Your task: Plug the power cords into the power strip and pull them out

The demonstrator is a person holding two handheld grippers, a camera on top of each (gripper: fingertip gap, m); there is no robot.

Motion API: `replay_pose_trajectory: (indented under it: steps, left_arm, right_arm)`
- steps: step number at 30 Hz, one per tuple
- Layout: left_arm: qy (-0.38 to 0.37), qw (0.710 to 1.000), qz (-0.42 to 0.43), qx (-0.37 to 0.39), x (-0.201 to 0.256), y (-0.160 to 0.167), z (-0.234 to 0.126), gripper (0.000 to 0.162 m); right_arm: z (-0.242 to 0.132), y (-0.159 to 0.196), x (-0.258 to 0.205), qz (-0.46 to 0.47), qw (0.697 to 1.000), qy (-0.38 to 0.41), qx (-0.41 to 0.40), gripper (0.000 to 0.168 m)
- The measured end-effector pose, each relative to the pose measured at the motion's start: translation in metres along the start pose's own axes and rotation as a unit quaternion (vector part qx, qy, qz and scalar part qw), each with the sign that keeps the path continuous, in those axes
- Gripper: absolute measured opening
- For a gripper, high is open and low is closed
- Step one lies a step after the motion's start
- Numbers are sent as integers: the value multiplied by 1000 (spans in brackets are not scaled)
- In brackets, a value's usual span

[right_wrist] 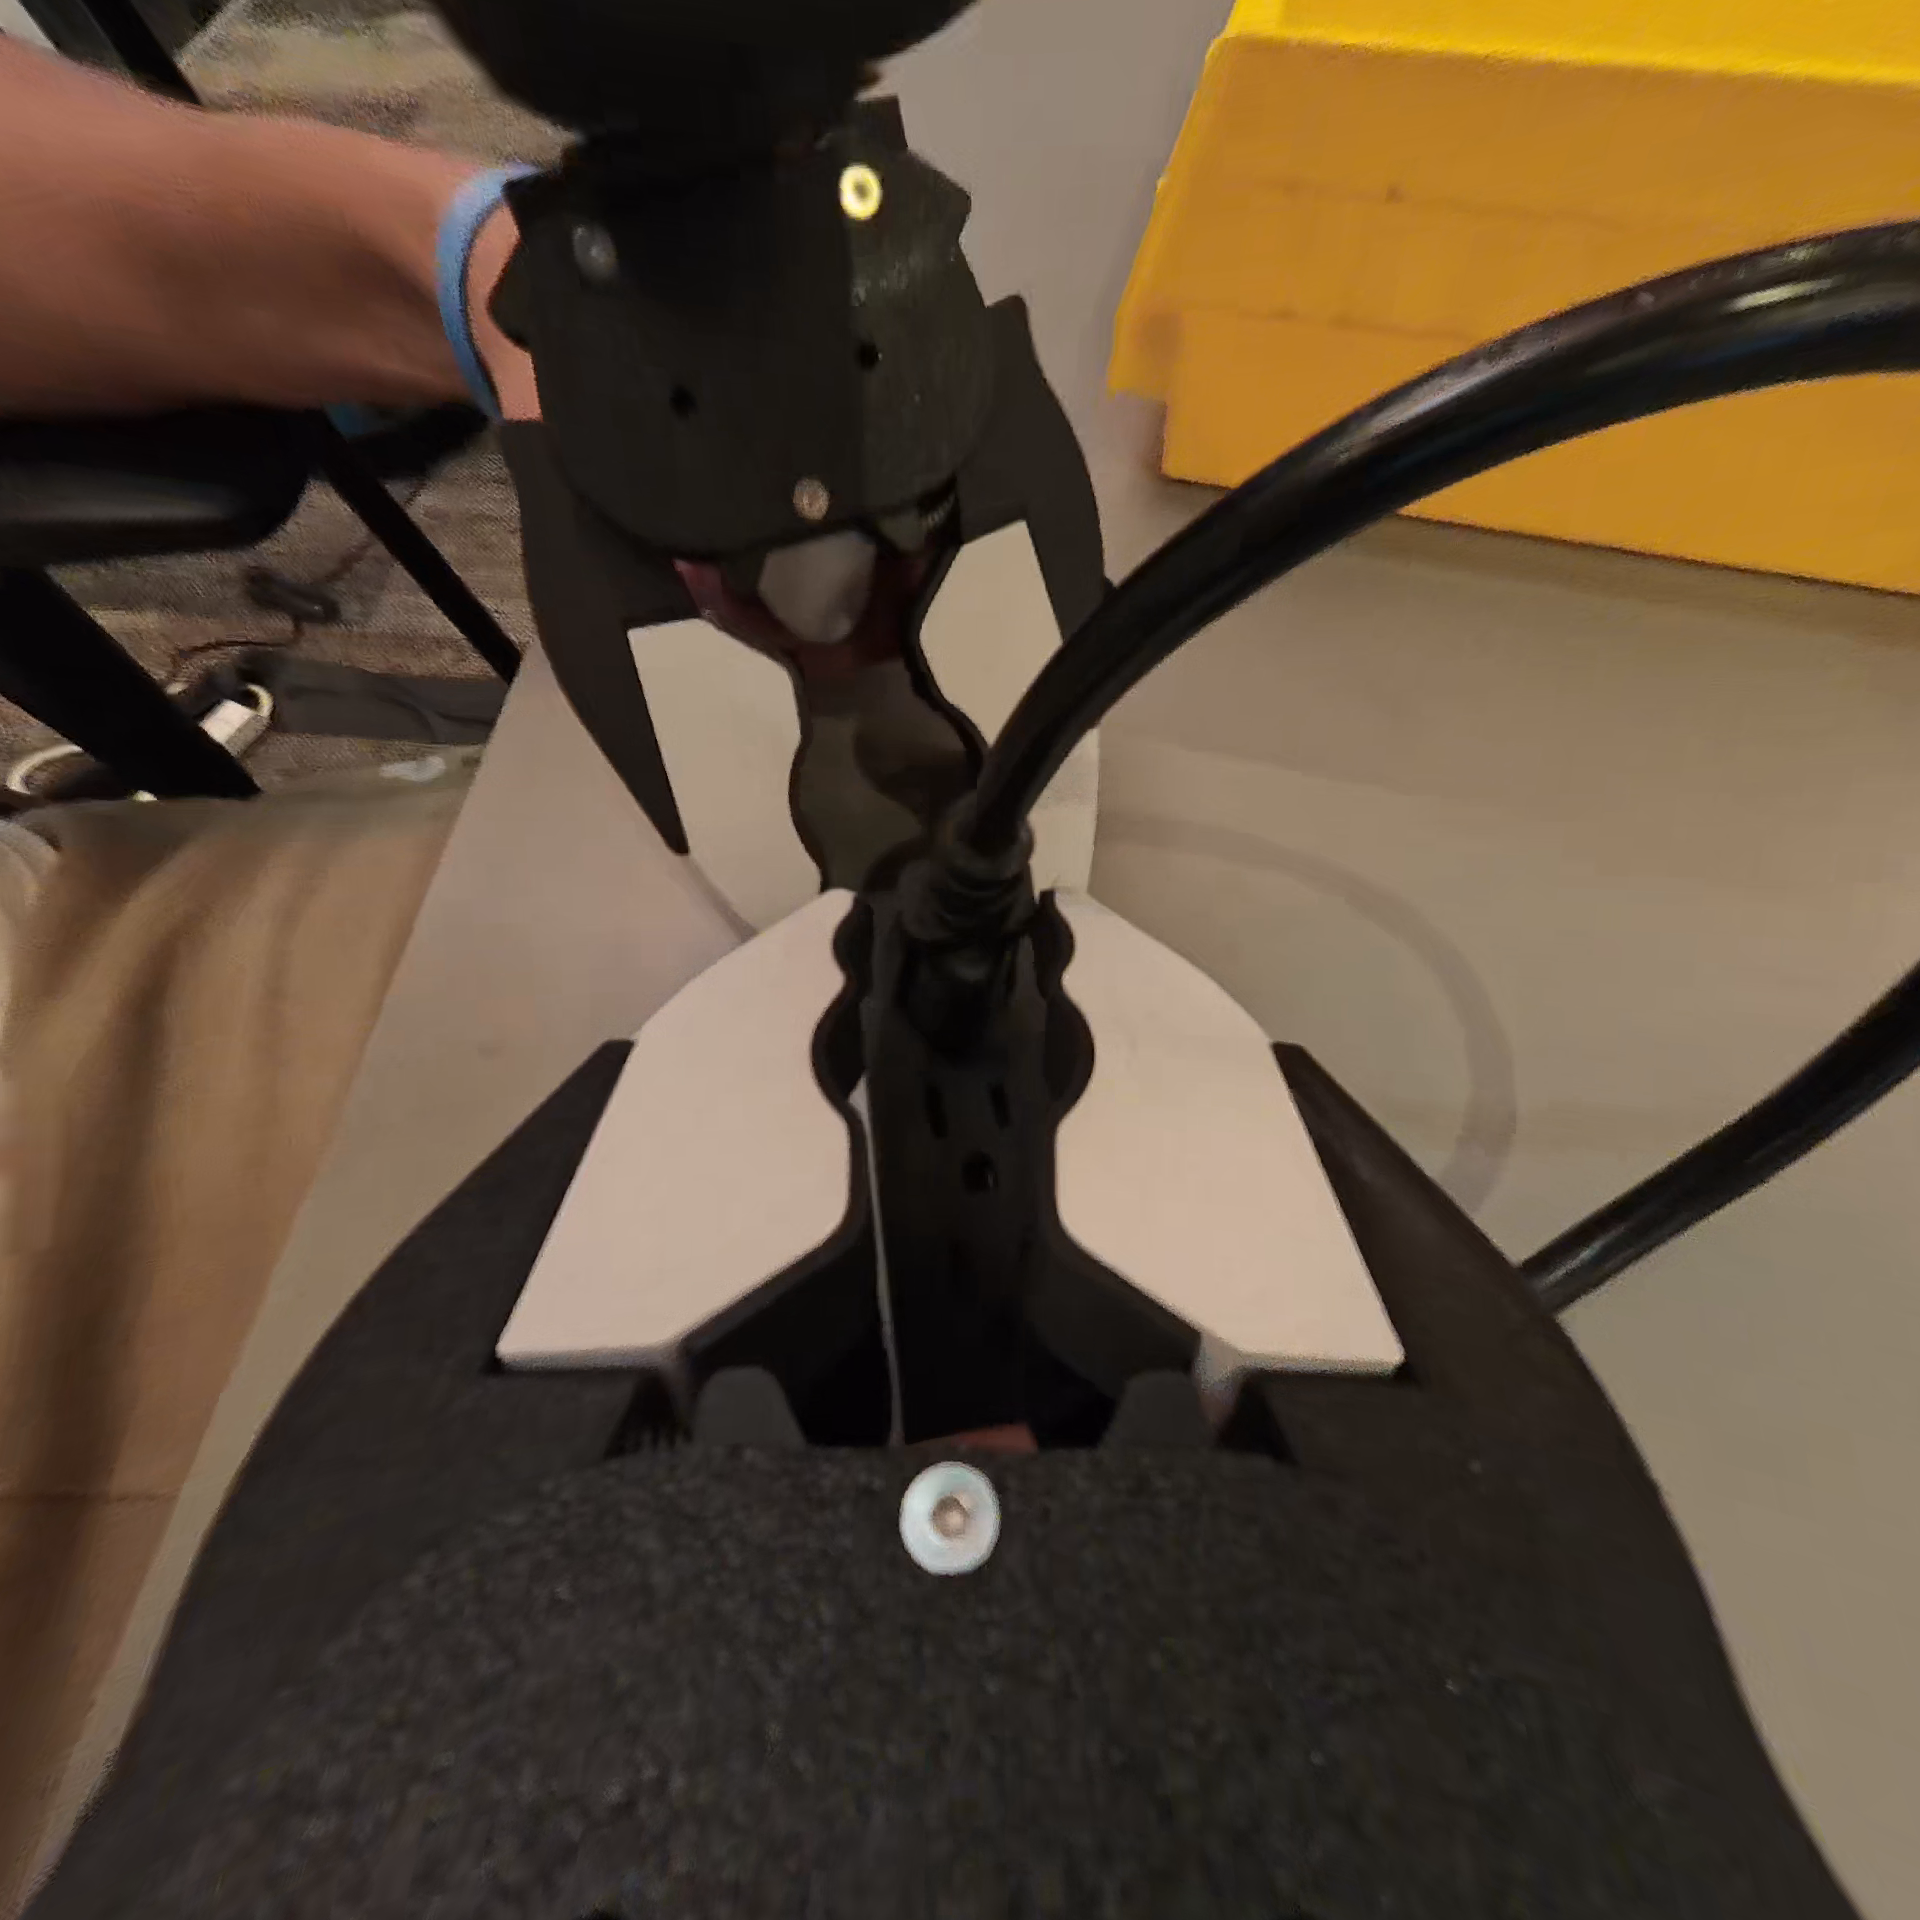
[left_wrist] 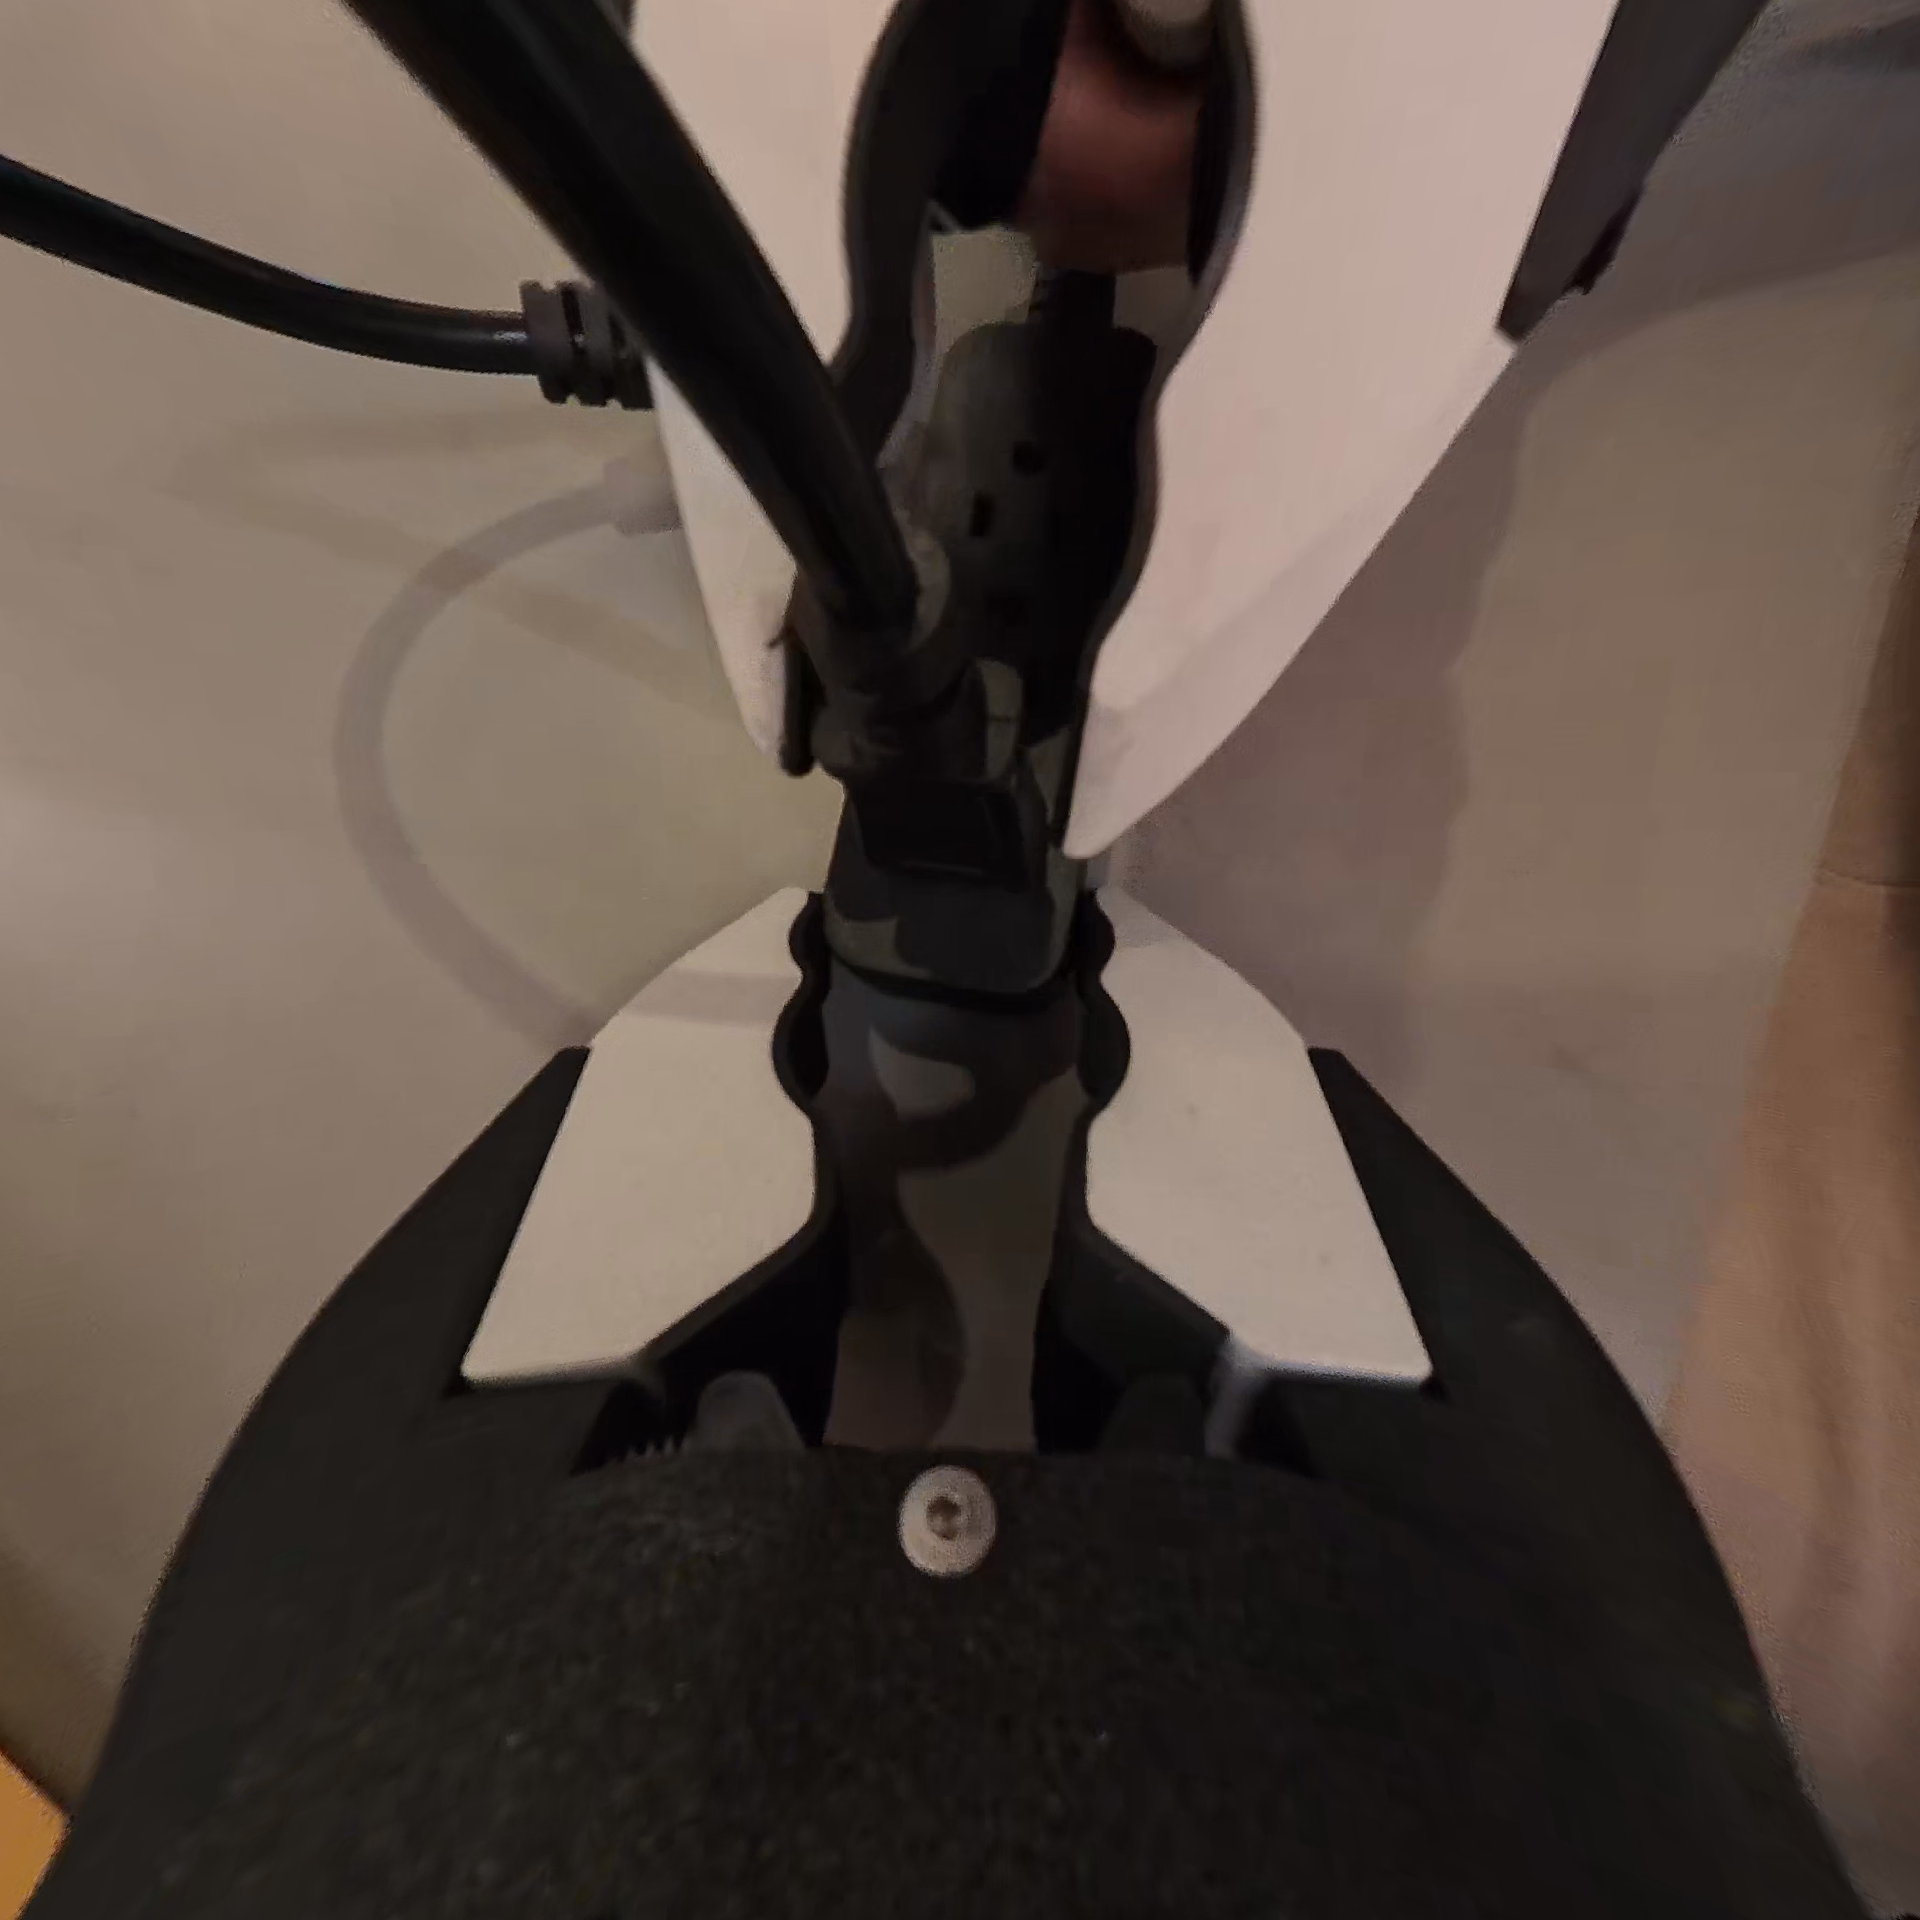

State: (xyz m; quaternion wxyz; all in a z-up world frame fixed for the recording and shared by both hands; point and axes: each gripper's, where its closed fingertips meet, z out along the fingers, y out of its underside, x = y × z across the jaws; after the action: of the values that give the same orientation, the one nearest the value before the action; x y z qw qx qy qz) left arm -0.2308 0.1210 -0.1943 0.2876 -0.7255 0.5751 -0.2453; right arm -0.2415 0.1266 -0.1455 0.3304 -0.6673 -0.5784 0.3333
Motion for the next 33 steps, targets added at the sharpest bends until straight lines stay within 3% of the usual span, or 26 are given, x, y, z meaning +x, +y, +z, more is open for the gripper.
replay_pose_trajectory:
  steps: [13, 16, 21, 25, 27, 29, 31, 33]
  left_arm:
    - [-1, 1000, 14, 0, -2, -3, 4, 44]
    - [-2, 1000, 0, 18, -4, -7, -1, 44]
    - [13, 975, -94, 198, -10, -54, -40, 50]
    - [75, 933, -180, 303, -7, -90, -55, 81]
    - [90, 915, -195, 341, -3, -108, -59, 86]
    - [100, 902, -192, 373, 0, -125, -63, 81]
    - [126, 891, -174, 399, 9, -135, -71, 52]
    - [147, 888, -186, 394, 11, -136, -73, 51]
  right_arm:
    - [1, 5, 0, -32, 999, 15, -29, 26]
    - [0, 0, 4, -4, 1000, 15, -19, 26]
    - [-47, -49, 17, 117, 984, -5, 136, 25]
    - [-90, -90, 31, 224, 928, -10, 299, 25]
    - [-95, -101, 25, 245, 904, -18, 349, 25]
    - [-91, -106, 16, 268, 891, -35, 365, 25]
    - [-93, -109, 15, 289, 875, -31, 386, 25]
    - [-95, -109, 16, 289, 877, -30, 382, 25]
